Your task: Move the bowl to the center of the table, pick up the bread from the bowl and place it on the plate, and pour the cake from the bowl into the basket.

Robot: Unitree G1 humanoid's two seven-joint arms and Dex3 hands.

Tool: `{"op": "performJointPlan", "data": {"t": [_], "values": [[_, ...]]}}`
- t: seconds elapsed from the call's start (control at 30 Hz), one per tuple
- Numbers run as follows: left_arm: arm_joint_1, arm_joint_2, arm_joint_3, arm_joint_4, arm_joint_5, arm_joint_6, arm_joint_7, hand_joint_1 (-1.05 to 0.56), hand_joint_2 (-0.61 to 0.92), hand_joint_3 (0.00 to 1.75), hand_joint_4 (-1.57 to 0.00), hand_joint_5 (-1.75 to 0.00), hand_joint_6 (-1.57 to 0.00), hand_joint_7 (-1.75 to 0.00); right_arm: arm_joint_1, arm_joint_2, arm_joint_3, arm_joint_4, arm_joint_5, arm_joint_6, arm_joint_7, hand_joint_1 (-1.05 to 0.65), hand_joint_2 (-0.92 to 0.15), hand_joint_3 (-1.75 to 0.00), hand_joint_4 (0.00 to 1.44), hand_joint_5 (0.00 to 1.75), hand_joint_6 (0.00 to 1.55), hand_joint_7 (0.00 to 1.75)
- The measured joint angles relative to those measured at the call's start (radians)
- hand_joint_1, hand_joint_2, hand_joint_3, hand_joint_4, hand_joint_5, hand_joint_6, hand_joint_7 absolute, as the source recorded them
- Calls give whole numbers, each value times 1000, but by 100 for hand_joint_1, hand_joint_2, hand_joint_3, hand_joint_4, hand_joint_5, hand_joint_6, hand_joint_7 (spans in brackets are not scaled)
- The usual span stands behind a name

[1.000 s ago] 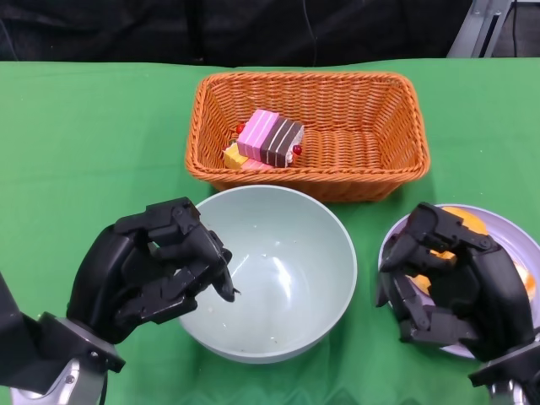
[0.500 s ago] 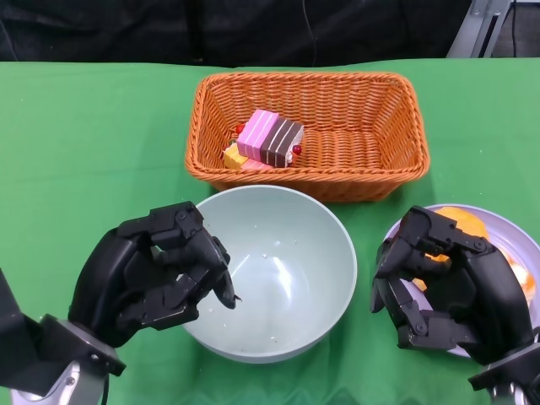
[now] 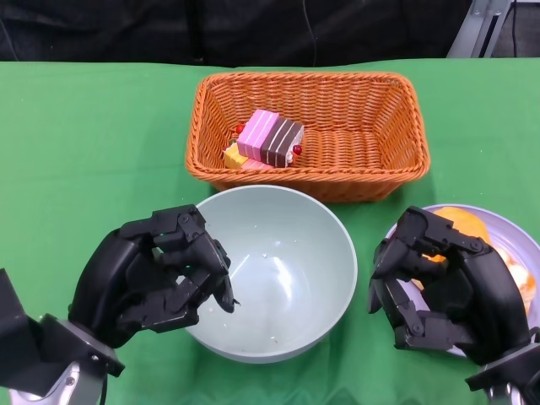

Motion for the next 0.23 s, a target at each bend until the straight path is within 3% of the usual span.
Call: {"op": "performJointPlan", "data": {"t": [0.23], "values": [[0, -2, 6, 2, 3, 0, -4, -11, 76, 74, -88, -152, -87, -122, 0, 0, 4, 0, 1, 0, 0, -12, -48, -127, 76, 170, 68, 148]]}}
